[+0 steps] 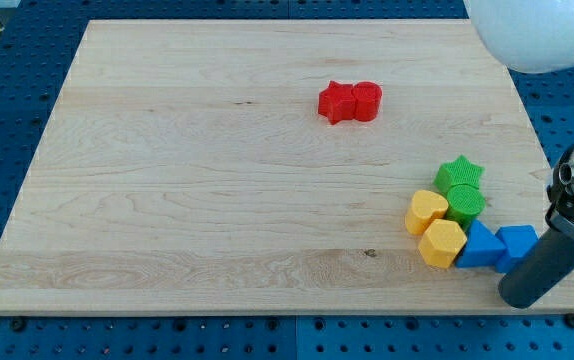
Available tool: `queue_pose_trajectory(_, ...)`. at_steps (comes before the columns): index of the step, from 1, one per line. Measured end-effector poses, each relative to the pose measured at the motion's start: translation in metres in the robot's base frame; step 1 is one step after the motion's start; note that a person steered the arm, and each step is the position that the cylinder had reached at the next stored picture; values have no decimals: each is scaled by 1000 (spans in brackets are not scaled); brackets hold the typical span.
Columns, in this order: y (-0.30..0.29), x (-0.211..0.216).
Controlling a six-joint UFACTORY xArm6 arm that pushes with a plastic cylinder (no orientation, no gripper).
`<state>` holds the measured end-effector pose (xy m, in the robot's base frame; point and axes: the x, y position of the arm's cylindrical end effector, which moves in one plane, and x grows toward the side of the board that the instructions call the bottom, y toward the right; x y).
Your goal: Move the yellow blocks left to the green blocks
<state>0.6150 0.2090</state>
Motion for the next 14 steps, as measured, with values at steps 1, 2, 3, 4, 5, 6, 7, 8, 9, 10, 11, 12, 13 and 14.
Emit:
queue_pose_trajectory(1, -8, -2)
queue_pose_trajectory(2, -22, -2)
queue_pose_trajectory(3, -34, -2)
queue_pose_trajectory(4, -48, -4)
queue_pose_trajectory(5, -49, -12)
queue_pose_trajectory(6, -49, -23)
queue_pose_trajectory(7, -49, -23)
queue_pose_trajectory(8, -49, -27)
queue_pose_trajectory(9, -49, -34)
queue_pose_trajectory(10, -47, -35)
queue_pose_trajectory(11, -47, -39)
queue_pose_trajectory(12, -47, -48)
queue_pose_trajectory(13, -47, -57)
queue_pose_trajectory(14, -47, -60)
